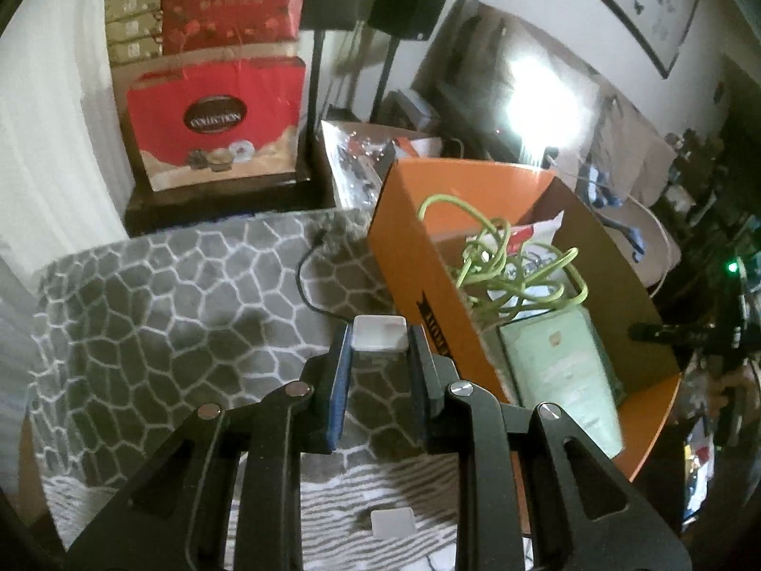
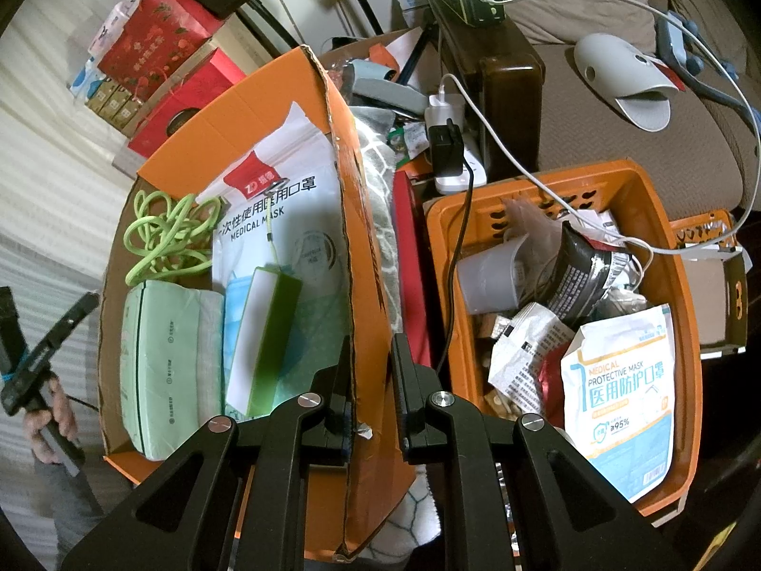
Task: Organize objects
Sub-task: 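Carry the small white piece with the left gripper into the orange box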
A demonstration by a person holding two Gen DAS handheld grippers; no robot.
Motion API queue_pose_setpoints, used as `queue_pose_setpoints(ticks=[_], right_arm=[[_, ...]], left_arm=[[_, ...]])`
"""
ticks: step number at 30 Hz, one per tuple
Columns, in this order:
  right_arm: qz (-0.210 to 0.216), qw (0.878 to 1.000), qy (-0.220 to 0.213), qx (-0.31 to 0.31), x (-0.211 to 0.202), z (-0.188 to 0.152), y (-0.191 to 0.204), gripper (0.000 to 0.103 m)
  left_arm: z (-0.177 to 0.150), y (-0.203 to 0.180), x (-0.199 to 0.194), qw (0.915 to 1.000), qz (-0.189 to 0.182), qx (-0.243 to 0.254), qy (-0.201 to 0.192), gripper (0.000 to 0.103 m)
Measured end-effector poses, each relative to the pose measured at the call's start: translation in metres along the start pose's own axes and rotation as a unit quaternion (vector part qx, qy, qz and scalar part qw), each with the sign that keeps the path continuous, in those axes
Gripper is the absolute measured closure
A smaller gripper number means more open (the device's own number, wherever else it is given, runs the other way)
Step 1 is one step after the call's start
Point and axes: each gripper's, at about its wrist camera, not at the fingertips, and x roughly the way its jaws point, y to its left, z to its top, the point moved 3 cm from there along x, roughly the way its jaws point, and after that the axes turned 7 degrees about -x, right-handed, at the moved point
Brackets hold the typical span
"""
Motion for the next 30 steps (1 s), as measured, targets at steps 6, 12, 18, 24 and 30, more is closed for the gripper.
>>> queue_pose_setpoints(ticks=[6,12,18,24,30], right_arm=[[0.000,1.000,0.000,0.000,0.000,0.000,0.000,0.091],[0.001,1.000,-0.001,0.001,0.000,0.000,0.000,0.091],[0.001,1.000,-0.001,0.001,0.000,-0.001,-0.001,0.091],[0.001,1.000,-0.001,0.001,0.000,-0.001,-0.001,0.091],[0.004,1.000,-0.002,0.004,0.000,-0.001,-0.001,0.091]], left_arm=[[0.007,-0.018,-0.024,0.9997,-0.015,0.008,-0.017,0.082],[0.010,-0.043,-0.040,0.9988,-0.023,0.030,-0.032,0.082],[0.009,-0.069,-0.040,0.9981,-0.027,0.046,-0.031,0.082],[0.006,-0.092,-0.034,0.9974,-0.032,0.059,-0.027,0.082],[0.002,-0.117,-0.021,0.9967,-0.040,0.070,-0.015,0.082]])
